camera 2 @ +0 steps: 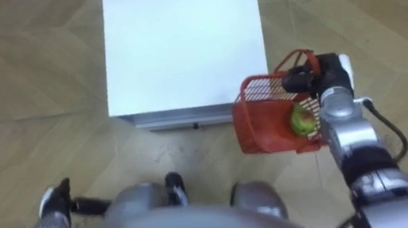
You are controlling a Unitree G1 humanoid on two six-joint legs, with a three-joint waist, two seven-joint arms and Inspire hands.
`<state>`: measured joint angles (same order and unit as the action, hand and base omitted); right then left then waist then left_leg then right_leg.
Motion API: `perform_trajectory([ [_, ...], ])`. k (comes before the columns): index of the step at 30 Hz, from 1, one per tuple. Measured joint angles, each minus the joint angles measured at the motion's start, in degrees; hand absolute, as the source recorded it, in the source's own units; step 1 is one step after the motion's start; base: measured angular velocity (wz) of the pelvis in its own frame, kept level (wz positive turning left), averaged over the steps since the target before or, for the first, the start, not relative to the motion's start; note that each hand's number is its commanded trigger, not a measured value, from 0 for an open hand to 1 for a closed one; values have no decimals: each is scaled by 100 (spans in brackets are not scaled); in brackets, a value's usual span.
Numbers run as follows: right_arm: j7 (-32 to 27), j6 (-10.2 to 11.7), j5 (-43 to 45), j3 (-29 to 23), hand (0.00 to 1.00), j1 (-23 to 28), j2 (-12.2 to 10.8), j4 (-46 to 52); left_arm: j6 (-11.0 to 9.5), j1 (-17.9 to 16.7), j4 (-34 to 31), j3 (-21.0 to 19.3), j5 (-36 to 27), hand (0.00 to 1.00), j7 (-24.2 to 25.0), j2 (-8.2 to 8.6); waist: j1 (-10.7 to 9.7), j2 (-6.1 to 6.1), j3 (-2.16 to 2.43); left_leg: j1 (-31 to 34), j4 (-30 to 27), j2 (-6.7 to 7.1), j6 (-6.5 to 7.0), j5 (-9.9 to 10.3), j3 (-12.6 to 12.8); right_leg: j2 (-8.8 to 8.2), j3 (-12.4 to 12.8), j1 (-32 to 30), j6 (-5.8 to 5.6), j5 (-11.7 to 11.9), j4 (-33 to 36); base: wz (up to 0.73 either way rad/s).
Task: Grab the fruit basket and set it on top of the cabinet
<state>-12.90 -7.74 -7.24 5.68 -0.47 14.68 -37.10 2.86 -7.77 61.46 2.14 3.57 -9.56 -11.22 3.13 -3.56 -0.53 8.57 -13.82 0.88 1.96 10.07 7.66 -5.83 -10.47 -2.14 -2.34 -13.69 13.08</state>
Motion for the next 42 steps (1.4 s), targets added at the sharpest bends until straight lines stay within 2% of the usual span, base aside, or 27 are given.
perform_trajectory([
  [3, 0, -2, 299, 4, 100, 9, -38, 79, -24, 18, 30, -198, 99, 0, -15, 38, 42, -28, -16, -131, 75, 43, -9, -6, -2, -5, -93, 110, 3, 11, -50, -5],
  [5, 0, -6, 326, 6, 100, 7, -38, 83, -36, 13, 30, -197, 104, 0, -39, 40, 164, -29, -18, -190, 77, 31, -9, -5, -1, -4, -101, 128, 3, 11, -69, -2],
  [9, 0, -24, 337, 87, 100, 7, -38, 92, -25, -107, 45, -248, 116, 0, -125, 69, 223, -15, -21, -243, 76, 40, -15, -9, -12, 9, -134, 232, 22, 31, -153, 0],
  [11, 0, -178, 345, 116, 100, 7, -38, 288, 2, -180, 48, -294, 194, 0, -128, 104, 227, 10, -38, -242, 76, 26, -23, -14, -10, 11, -167, 228, 34, 55, -152, -2],
  [13, -6, -232, 351, 167, 100, 6, -36, 695, 142, -211, 131, -313, 419, 0, -126, 120, 219, 26, -48, -237, 62, -10, -29, -18, -1, 24, -177, 225, 42, 88, -150, -5],
  [15, -18, -194, 310, 167, 100, -33, -54, 1179, 235, -221, 168, -305, 476, 0, -116, 122, 220, 33, -48, -238, 28, -12, -29, -18, -2, 27, -191, 238, 46, 93, -132, 2],
  [17, -22, 113, 286, 180, 100, -198, -161, 1619, 327, -291, 155, -302, 601, 0, -108, 126, 219, 40, -42, -241, 14, -13, -28, -19, -29, 38, -219, 268, 44, 109, -134, 7],
  [19, -16, 247, 270, 208, 100, -300, -205, 1743, 431, -328, 155, -301, 735, 0, -102, 142, 217, 27, -33, -273, 11, -13, -28, -19, -67, 38, -258, 326, 40, 113, -140, 15],
  [20, -16, 263, 272, 209, 100, -310, -263, 1810, 469, -360, 153, -300, 811, 0, -101, 143, 230, 19, -8, -269, 11, -10, -28, -19, -129, 37, -332, 343, 34, 116, -138, 21],
  [24, 20, 265, 250, 254, 100, -311, -411, 2007, 577, -433, 150, -293, 850, 0, -88, 154, 242, 19, 0, -261, 9, -6, -26, -20, -191, 28, -428, 370, 29, 119, -137, 11],
  [31, 348, 257, 224, 346, 100, -312, -394, 2245, 682, -397, 34, -295, 974, 0, 7, 174, 208, 48, 21, -250, 19, 72, -15, -27, -262, -3, -453, 418, 22, 115, -152, 6],
  [42, 625, 257, 224, 436, 100, -312, -394, 2457, 717, -337, 20, -295, 1071, 0, 6, 175, 212, 59, 24, -325, 28, 83, -9, -31, -314, -2, -479, 519, 21, 114, -167, 2],
])
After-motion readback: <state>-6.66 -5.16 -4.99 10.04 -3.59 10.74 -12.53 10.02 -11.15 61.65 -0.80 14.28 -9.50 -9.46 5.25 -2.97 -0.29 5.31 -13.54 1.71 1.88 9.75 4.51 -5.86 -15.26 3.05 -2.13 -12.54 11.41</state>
